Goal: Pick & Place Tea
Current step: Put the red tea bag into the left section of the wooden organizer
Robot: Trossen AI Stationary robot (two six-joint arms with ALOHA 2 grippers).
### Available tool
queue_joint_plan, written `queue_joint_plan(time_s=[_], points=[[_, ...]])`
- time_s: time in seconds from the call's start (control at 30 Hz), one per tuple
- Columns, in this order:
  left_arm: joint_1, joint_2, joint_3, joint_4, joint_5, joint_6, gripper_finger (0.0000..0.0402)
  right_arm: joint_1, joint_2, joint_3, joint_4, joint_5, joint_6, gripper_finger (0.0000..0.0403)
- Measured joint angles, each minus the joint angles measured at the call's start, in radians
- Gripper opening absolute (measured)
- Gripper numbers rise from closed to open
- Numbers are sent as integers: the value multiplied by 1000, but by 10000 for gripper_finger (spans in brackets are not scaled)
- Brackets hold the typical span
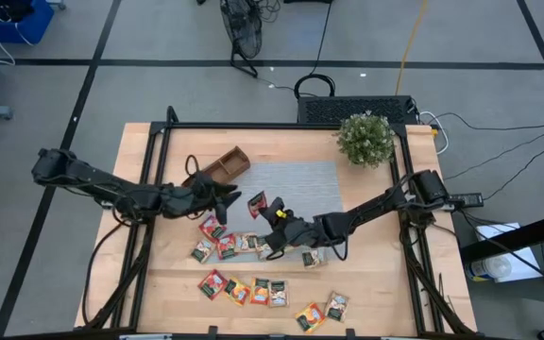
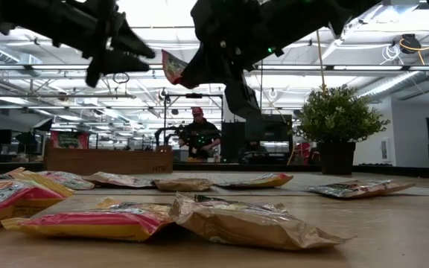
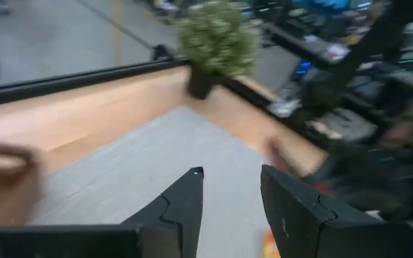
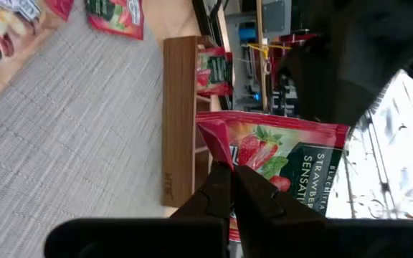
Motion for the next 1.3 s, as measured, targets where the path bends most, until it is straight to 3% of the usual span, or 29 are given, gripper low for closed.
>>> queue_joint_plan(time_s=[0.17,0.43,0.6,1.0,1.3], points=[[21,64,0,144,93,83,159,-17,0,0,2,-2,26,0],[30,76,0,157,132,88,232,-40,-1,0,8,-3,38,0],[36,76,0,157,138,75,247,-41,-1,0,50,-9,32,0],[98,76,0,157,219,64,213,-40,-2,0,74,-35,29,0],[134,76,0,157,281,64,155,-40,-2,0,77,-36,28,0]])
